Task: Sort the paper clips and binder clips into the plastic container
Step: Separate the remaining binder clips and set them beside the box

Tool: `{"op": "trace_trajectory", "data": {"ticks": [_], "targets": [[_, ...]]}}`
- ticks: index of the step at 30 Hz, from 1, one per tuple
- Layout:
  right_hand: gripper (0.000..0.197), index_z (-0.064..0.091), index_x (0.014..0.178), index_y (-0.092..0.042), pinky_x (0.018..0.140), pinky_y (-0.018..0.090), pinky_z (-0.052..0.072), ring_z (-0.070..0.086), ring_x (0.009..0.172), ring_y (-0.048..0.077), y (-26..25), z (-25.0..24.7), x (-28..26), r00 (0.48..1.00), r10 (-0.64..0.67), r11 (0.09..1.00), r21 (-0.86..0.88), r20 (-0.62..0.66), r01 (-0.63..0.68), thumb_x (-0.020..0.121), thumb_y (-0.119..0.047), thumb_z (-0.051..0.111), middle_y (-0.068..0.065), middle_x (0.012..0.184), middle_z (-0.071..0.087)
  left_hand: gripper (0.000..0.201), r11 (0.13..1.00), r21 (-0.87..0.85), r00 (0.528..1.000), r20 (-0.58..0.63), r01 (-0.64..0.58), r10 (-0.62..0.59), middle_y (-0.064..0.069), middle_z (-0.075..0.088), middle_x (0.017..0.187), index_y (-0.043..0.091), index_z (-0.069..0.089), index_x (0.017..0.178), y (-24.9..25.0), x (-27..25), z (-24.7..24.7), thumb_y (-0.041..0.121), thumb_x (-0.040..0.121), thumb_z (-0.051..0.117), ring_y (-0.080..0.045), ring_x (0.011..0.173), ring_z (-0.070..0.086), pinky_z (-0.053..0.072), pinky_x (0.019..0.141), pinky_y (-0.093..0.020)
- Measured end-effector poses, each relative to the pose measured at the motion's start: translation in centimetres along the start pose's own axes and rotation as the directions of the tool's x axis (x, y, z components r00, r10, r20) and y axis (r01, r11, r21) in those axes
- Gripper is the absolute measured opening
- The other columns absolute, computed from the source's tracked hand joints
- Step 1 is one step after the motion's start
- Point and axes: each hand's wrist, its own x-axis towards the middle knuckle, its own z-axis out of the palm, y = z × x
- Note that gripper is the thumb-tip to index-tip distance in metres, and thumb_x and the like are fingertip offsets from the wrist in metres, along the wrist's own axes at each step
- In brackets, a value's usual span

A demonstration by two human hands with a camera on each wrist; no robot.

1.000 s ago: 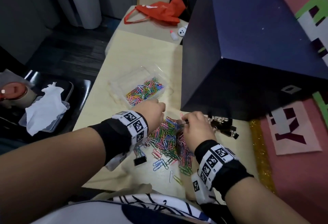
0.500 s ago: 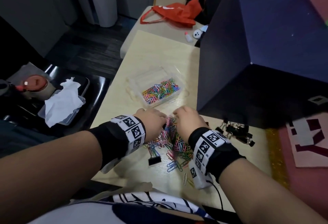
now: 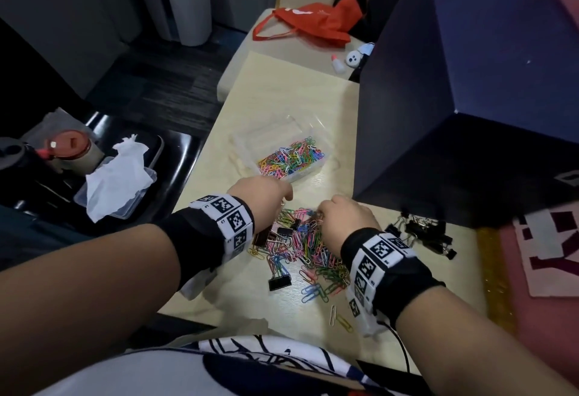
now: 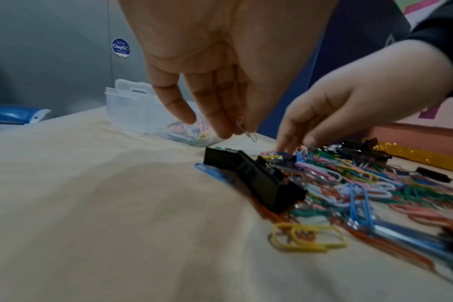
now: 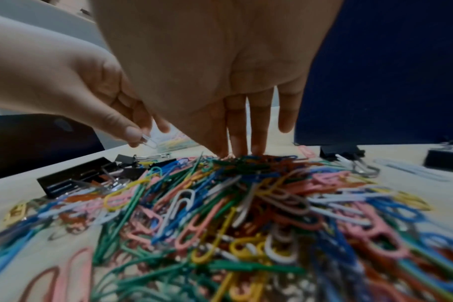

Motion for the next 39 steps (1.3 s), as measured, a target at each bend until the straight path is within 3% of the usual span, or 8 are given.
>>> {"op": "trace_trajectory", "data": {"ticks": [3, 9, 18, 24, 28, 30, 34, 39], "targets": [[0.035, 0.056, 0.123, -0.019, 0.096, 0.04, 0.04, 0.049, 0.115, 0.028, 0.5, 0.0, -0.2, 0.999, 0.047, 0.999, 0.0, -0.008, -0.047, 0.091, -0.017, 0.042, 0.006, 0.12, 0.053, 0.022, 1.0, -0.028, 1.0, -0.001, 0.008, -0.008, 0.001, 0.065, 0.109, 0.026, 0.059, 0.113, 0.1, 0.4, -0.2, 0.021, 0.094, 0.05, -0.021, 0.101, 0.06, 0.051, 0.083, -0.034], [0.032, 0.058, 0.12, -0.022, 0.095, 0.04, 0.037, 0.047, 0.115, 0.027, -1.5, 0.6, -0.7, 0.985, -0.163, 0.983, 0.072, -0.063, 0.167, 0.095, -0.034, 0.044, 0.004, 0.118, 0.054, 0.016, 0.999, -0.05, 0.999, -0.036, 0.01, -0.012, 0.002, 0.064, 0.103, 0.025, 0.06, 0.107, 0.2, 0.9, -0.2, 0.026, 0.092, 0.057, -0.02, 0.1, 0.058, 0.045, 0.081, -0.031], [0.03, 0.057, 0.115, -0.019, 0.092, 0.041, 0.036, 0.047, 0.113, 0.027, -1.9, 1.6, -1.1, 0.991, -0.084, 0.993, 0.074, -0.108, 0.092, 0.09, -0.033, 0.047, 0.004, 0.116, 0.053, 0.019, 0.998, -0.056, 1.0, -0.026, 0.004, -0.006, -0.001, 0.066, 0.106, 0.022, 0.064, 0.109, 0.5, 0.4, -0.1, 0.022, 0.093, 0.052, -0.022, 0.101, 0.06, 0.048, 0.083, -0.031], [0.011, 0.051, 0.093, -0.022, 0.088, 0.037, 0.039, 0.052, 0.101, 0.025, -0.4, 1.1, -1.9, 0.98, 0.114, 0.947, 0.317, -0.166, -0.056, 0.083, -0.027, 0.05, 0.0, 0.099, 0.057, 0.027, 0.984, -0.156, 0.996, 0.009, -0.083, 0.085, 0.005, 0.07, 0.109, 0.028, 0.061, 0.119, 1.7, 0.0, -0.6, 0.02, 0.096, 0.05, -0.018, 0.101, 0.063, 0.05, 0.088, -0.032], [0.009, 0.048, 0.09, -0.023, 0.087, 0.037, 0.041, 0.053, 0.096, 0.024, 1.2, 1.2, -2.6, 0.967, 0.203, 0.917, 0.375, -0.152, -0.134, 0.086, -0.03, 0.051, -0.004, 0.09, 0.05, 0.024, 0.983, -0.168, 0.997, -0.017, -0.072, 0.07, 0.005, 0.07, 0.103, 0.027, 0.063, 0.114, 2.0, -0.3, -1.0, 0.02, 0.094, 0.052, -0.013, 0.082, 0.062, 0.052, 0.084, -0.029], [0.013, 0.051, 0.092, -0.022, 0.084, 0.036, 0.044, 0.055, 0.093, 0.024, 1.9, 1.4, -2.8, 0.959, 0.231, 0.906, 0.395, -0.163, -0.151, 0.088, -0.034, 0.049, -0.004, 0.088, 0.051, 0.021, 0.993, -0.09, 0.997, -0.009, -0.073, 0.072, 0.005, 0.067, 0.105, 0.026, 0.064, 0.11, 1.8, -0.1, -1.3, 0.02, 0.092, 0.054, -0.012, 0.083, 0.058, 0.05, 0.079, -0.027], [0.022, 0.054, 0.091, -0.021, 0.075, 0.034, 0.048, 0.057, 0.085, 0.023, 2.5, 1.9, -3.3, 0.941, 0.3, 0.871, 0.448, -0.159, -0.202, 0.092, -0.041, 0.046, -0.001, 0.088, 0.059, 0.016, 0.986, 0.167, 0.984, 0.177, 0.0, -0.03, 0.0, 0.066, 0.101, 0.019, 0.064, 0.102, 1.7, 0.0, -1.8, 0.025, 0.088, 0.06, -0.021, 0.092, 0.061, 0.048, 0.071, -0.029], [0.02, 0.053, 0.1, -0.018, 0.071, 0.032, 0.047, 0.06, 0.082, 0.026, 3.5, 2.2, -3.5, 0.871, 0.463, 0.789, 0.523, -0.163, -0.322, 0.094, -0.036, 0.046, 0.004, 0.091, 0.065, 0.05, 0.934, 0.356, 0.916, 0.384, -0.03, -0.117, -0.002, 0.063, 0.093, 0.012, 0.058, 0.108, 2.1, -0.7, -1.8, 0.051, 0.079, 0.069, -0.021, 0.08, 0.057, 0.044, 0.063, -0.03]]}}
